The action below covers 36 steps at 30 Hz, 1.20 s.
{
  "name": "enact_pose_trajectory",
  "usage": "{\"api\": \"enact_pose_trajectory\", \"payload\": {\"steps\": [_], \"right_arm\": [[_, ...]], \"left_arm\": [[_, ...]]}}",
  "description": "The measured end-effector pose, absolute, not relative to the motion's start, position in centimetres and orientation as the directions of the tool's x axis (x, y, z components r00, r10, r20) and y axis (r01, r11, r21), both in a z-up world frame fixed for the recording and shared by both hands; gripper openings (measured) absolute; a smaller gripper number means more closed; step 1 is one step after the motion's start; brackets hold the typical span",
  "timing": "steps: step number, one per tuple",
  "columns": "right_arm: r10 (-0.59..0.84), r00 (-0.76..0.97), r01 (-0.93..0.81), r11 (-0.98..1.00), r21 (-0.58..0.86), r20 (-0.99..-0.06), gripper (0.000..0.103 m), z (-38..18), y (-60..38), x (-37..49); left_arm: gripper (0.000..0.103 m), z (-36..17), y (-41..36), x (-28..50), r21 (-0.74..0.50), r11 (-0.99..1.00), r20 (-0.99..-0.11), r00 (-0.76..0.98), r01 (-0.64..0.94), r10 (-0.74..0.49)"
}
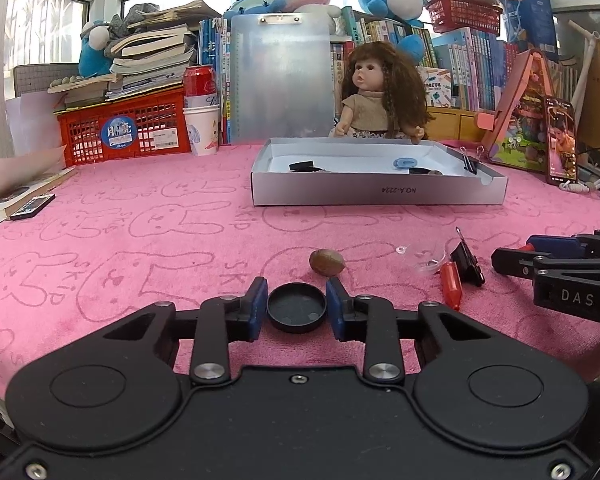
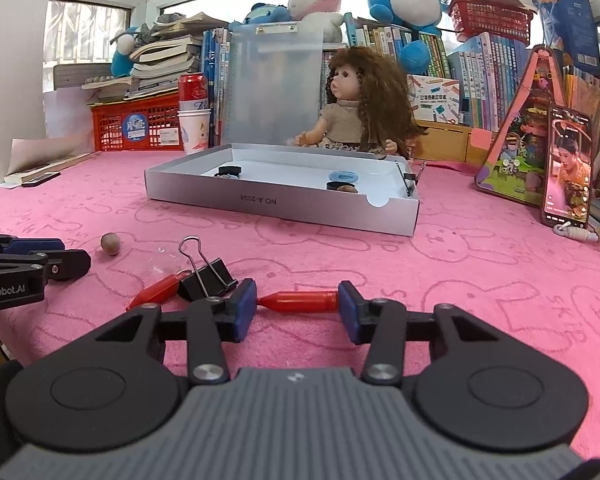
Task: Organize rigid objects
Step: 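Grasp the black lid with the left tool while the right tool grasps the red marker, then carry the black lid and the red marker with both tools into the white box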
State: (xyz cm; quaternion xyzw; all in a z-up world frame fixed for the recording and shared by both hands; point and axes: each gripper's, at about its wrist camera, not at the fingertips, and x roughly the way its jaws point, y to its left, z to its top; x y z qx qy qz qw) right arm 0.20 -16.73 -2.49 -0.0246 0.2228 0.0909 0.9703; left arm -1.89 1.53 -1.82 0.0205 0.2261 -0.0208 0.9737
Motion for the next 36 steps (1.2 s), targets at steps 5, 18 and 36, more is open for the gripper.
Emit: {"api": "enact_pose_trajectory", "payload": {"steps": [5, 18, 36], "right_arm": [[0.13, 0.885, -0.15, 0.989, -0.009, -0.448, 0.049, -1.6, -16.8, 0.8], [0.047, 0.891, -0.037, 0.999, 0.031, -0.452, 0.049, 1.7, -18.4, 5.3], [0.082, 0.827, -0.027, 0.994, 0.106, -0.557, 0.049, 3.8, -20.0, 12.6]], "left_arm": [[0.03, -0.6, 1.6, -1.2, 0.028, 0.998, -0.436, 0.899, 0.057, -0.039], [0.03, 4.0, 1.7, 4.5, -0.029, 0.996, -0.406, 0.909, 0.088, -0.093], [0.03, 7.3, 1.8, 13.5, -0.131, 0.986, -0.445, 0.883, 0.102, -0.151]]}}
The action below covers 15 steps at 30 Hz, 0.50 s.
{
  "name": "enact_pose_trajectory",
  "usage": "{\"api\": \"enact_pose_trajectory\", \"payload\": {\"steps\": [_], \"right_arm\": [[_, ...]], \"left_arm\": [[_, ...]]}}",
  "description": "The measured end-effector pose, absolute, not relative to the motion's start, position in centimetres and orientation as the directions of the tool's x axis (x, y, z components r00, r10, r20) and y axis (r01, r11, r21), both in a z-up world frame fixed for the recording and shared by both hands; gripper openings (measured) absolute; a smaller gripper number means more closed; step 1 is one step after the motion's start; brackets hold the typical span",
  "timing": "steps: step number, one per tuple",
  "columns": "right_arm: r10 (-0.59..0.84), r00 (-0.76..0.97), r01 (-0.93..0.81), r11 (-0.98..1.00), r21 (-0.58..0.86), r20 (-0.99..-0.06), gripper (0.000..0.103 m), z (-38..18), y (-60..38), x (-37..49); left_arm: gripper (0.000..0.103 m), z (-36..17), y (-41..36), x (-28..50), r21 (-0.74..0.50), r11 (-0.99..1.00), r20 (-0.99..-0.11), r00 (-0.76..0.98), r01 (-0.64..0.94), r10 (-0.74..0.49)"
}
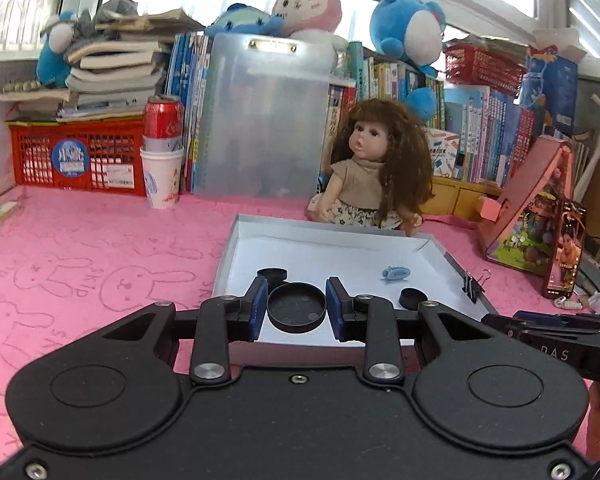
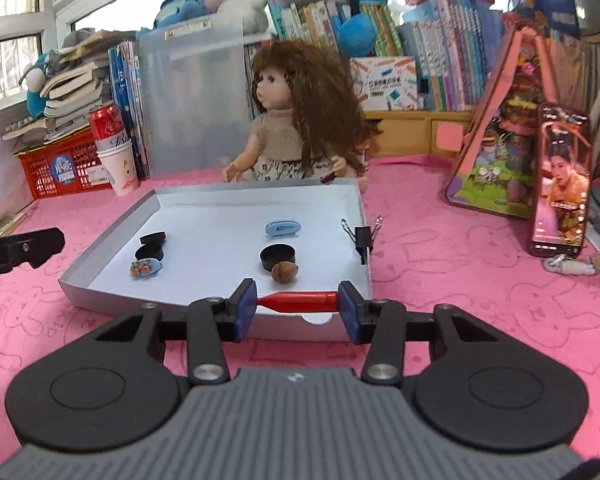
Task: Organize rigid objects
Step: 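Carry the black lid and the red marker with both tools into the white box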
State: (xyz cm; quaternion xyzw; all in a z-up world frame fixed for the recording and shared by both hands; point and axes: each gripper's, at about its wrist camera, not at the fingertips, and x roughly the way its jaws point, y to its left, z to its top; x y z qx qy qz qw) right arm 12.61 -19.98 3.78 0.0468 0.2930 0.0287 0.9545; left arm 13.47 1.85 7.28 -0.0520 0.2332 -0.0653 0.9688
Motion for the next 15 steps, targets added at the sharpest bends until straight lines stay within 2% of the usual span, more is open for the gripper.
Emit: {"api": "enact_pose_trajectory", "payload": {"steps": [4, 15], "right_arm": [[0.108, 0.783, -0.037, 0.991, 0.127, -0.613, 0.049, 4.1, -20.2, 14.7], [0.145, 0.683, -0.043, 0.986, 0.159, -0.716, 0.049, 3.8, -20.4, 19.6]], "left_arm": [[0.03, 7.0, 1.5, 15.3, -0.12, 0.986, -0.478, 0.864, 0.113, -0.157], [0.03, 5.8, 2.3, 22.5, -0.231, 0.964, -0.632, 0.734, 0.129, -0.249]]}}
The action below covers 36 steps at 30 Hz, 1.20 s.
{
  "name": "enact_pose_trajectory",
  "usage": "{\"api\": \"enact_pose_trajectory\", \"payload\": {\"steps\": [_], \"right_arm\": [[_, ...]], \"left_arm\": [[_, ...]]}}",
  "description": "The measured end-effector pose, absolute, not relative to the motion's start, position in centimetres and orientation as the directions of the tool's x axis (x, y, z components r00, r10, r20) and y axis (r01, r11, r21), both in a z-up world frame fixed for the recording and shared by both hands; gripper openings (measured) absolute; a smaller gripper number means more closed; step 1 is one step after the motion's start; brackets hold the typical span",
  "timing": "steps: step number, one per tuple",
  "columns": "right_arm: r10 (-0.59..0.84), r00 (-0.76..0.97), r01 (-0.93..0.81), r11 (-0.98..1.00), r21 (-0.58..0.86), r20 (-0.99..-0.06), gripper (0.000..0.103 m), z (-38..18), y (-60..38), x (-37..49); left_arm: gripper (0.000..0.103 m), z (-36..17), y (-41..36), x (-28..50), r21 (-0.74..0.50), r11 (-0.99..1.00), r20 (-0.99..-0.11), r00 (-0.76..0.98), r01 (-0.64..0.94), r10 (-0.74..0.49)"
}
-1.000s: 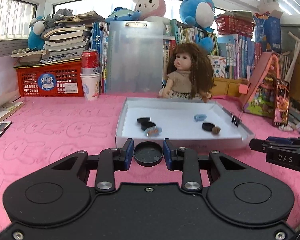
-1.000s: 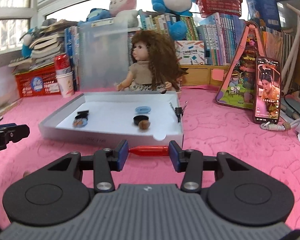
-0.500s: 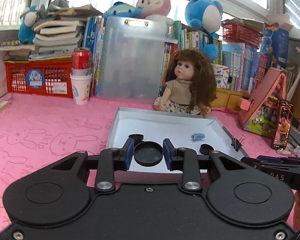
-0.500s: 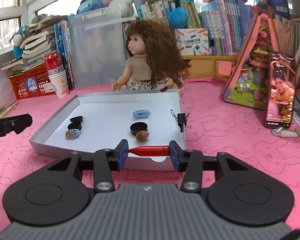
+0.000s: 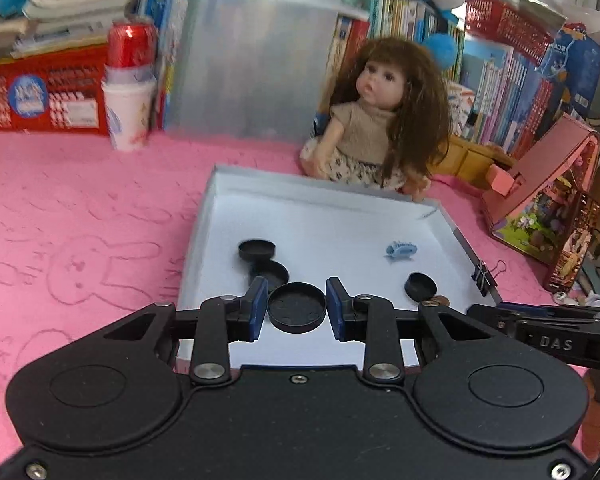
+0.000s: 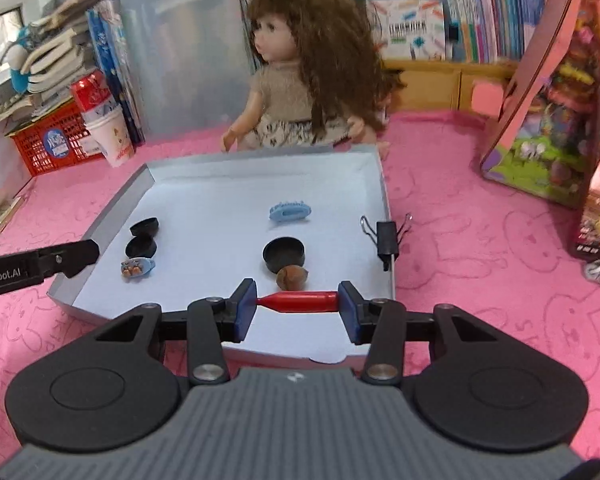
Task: Organize rigid objects
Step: 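Carry the black lid and the red marker with both tools into the white box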
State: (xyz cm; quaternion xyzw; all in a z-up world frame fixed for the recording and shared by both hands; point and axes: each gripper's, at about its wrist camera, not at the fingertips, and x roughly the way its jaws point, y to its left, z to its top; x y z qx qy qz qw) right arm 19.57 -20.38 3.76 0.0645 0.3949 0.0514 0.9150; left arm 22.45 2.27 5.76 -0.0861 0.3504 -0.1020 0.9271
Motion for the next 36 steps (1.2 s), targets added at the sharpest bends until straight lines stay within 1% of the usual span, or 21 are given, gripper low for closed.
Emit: {"api": "enact_pose_trajectory", "payload": {"steps": [2, 5, 11, 16, 21, 26, 36], "right_arm": [[0.146, 0.654, -0.037, 0.986, 0.161, -0.743, 0.049, 3.3, -20.3, 20.5], [0.143, 0.635, -0.027, 0.986, 0.162, -0.759, 0.049, 2.7, -20.2, 21.4], [0.125, 0.626, -0.008, 0.988, 0.153, -0.77, 0.049, 1.8, -19.8, 22.5], [0.14, 0.643, -0.011, 0.985, 0.174, -0.753, 0.049, 1.7, -19.8, 22.8], [0.154, 0.653, -0.006, 0.98, 0.199, -0.742, 0.049, 1.5, -20.0, 23.4], [0.153, 0.658, 0.004, 0.979, 0.206, -0.738, 0.049, 1.2, -20.2, 24.0], [0.153, 0.682, 0.036, 0.97, 0.242, -0.715, 0.05, 0.6, -20.7, 25.5]], "left_arm": [[0.03, 5.2, 2.2, 23.3, -0.228, 0.966, -0.659, 0.71, 0.125, -0.248], [0.03, 4.3, 2.0, 24.2, -0.223, 0.967, -0.695, 0.675, 0.121, -0.245], [0.03, 2.8, 1.5, 25.2, -0.204, 0.972, -0.719, 0.657, 0.114, -0.227], [0.03, 2.1, 0.9, 25.6, -0.169, 0.98, -0.712, 0.674, 0.104, -0.194], [0.03, 1.4, 0.8, 26.6, -0.173, 0.982, -0.714, 0.676, 0.08, -0.181], [0.03, 1.2, 0.5, 27.6, -0.144, 0.987, -0.705, 0.693, 0.069, -0.151], [0.03, 0.9, 0.6, 29.4, -0.123, 0.992, -0.703, 0.702, 0.041, -0.117]]}}
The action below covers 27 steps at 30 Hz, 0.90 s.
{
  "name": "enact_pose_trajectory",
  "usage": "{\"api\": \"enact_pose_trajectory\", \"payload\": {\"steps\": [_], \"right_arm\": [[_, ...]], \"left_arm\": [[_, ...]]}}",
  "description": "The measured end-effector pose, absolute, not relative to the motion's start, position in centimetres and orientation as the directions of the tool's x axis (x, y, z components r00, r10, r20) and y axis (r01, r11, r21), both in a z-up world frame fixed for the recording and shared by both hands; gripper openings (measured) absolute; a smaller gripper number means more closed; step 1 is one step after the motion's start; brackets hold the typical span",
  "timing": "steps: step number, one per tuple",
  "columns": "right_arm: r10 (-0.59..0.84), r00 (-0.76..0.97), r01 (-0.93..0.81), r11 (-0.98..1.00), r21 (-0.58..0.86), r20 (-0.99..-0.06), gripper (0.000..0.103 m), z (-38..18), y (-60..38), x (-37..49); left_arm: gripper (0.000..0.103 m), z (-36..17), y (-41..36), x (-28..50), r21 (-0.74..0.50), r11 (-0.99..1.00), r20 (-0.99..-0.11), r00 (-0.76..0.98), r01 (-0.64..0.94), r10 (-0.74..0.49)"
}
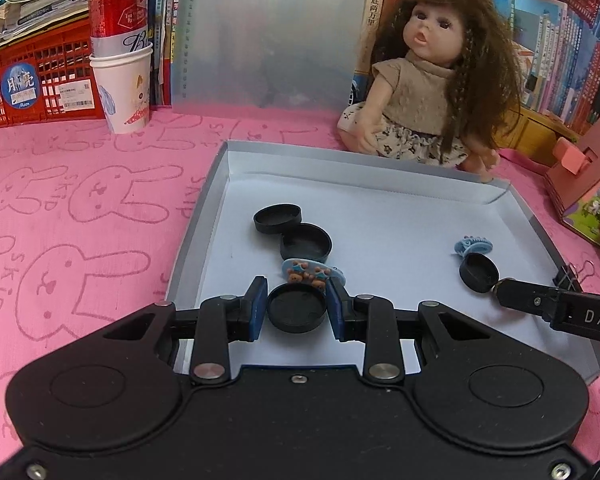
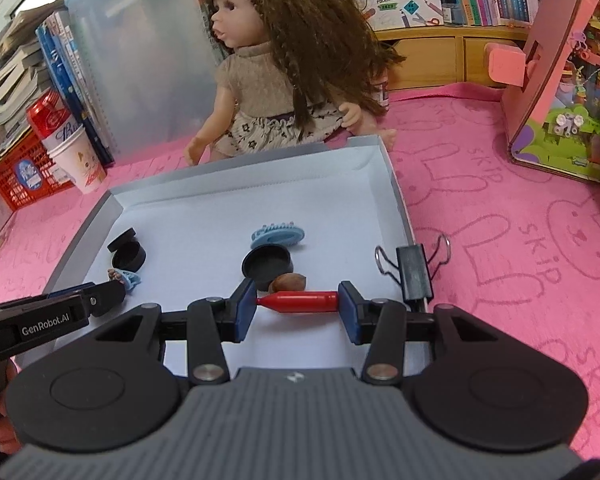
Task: Organize rigid objects
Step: 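Carry the black lid and the red marker with both tools into the white box, then open both tools to release the lid and the marker inside the box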
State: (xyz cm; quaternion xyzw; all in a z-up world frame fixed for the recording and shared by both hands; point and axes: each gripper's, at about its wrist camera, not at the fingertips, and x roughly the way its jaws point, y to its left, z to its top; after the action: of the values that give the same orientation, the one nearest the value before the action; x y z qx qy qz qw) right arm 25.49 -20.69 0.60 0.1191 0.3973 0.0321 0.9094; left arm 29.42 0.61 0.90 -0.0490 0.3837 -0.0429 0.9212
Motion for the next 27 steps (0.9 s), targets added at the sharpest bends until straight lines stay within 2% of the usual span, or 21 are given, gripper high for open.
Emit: {"api": "enact_pose_trajectory", "payload": {"steps": [12, 18, 20, 22, 27], "right_arm": [[0.153, 0.699, 0.023, 0.972, 0.236, -0.699, 0.052, 1.0, -20.7, 25.2], [0.154, 0.707, -0.003, 0.977, 0.215, -0.69, 0.064, 1.4, -20.1, 24.6], [0.155, 0.711, -0.017, 0.979, 0.204, -0.686, 0.066, 1.5, -19.9, 24.3], [0.153, 0.716, -0.03, 0.981, 0.189, -0.681, 0.07, 1.7, -19.5, 23.9], [0.161, 0.736, -0.067, 0.984, 0.166, -0.657, 0.079, 2.4, -18.8, 22.8]], "left_arm": [[0.03, 1.0, 0.6, 29.2, -0.118, 0.992, -0.704, 0.701, 0.044, -0.115], [0.03, 1.4, 0.7, 28.4, -0.123, 0.991, -0.699, 0.704, 0.049, -0.122], [0.032, 1.7, 0.7, 28.0, -0.124, 0.991, -0.694, 0.709, 0.054, -0.125], [0.04, 2.0, 0.6, 27.6, -0.126, 0.99, -0.689, 0.712, 0.062, -0.132], [0.046, 3.1, 0.4, 26.2, -0.122, 0.987, -0.673, 0.722, 0.109, -0.163]]}}
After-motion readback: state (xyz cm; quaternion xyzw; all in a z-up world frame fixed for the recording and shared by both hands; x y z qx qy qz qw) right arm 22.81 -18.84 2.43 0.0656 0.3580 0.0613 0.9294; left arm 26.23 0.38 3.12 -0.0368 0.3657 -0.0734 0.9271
